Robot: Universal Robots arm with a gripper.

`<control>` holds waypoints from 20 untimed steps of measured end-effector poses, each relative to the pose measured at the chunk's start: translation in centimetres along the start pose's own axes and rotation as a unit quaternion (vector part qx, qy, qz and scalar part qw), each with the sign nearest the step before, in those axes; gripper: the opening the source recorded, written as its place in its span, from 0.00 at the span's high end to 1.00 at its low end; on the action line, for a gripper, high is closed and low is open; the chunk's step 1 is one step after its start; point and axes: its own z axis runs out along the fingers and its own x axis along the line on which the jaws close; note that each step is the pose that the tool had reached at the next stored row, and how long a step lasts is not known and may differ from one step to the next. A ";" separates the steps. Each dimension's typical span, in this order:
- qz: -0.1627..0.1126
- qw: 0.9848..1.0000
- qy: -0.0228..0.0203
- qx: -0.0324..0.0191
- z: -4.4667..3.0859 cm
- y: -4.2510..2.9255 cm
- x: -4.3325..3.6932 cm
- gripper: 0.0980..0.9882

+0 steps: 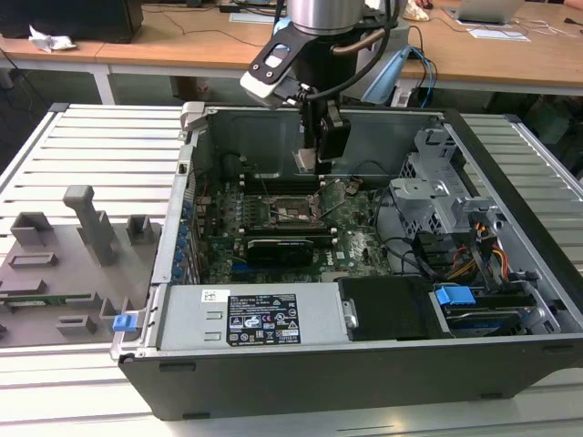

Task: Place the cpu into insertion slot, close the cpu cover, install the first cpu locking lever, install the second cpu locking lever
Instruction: 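Place the cpu into insertion slot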

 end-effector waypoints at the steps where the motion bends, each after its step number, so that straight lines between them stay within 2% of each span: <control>1: 0.004 1.000 0.000 0.000 0.03 -0.01 0.03 0.50; 7: 0.019 1.000 -0.002 0.000 0.27 -0.11 0.07 0.50; 20: 0.021 1.000 -0.002 0.001 0.91 -0.17 0.06 0.50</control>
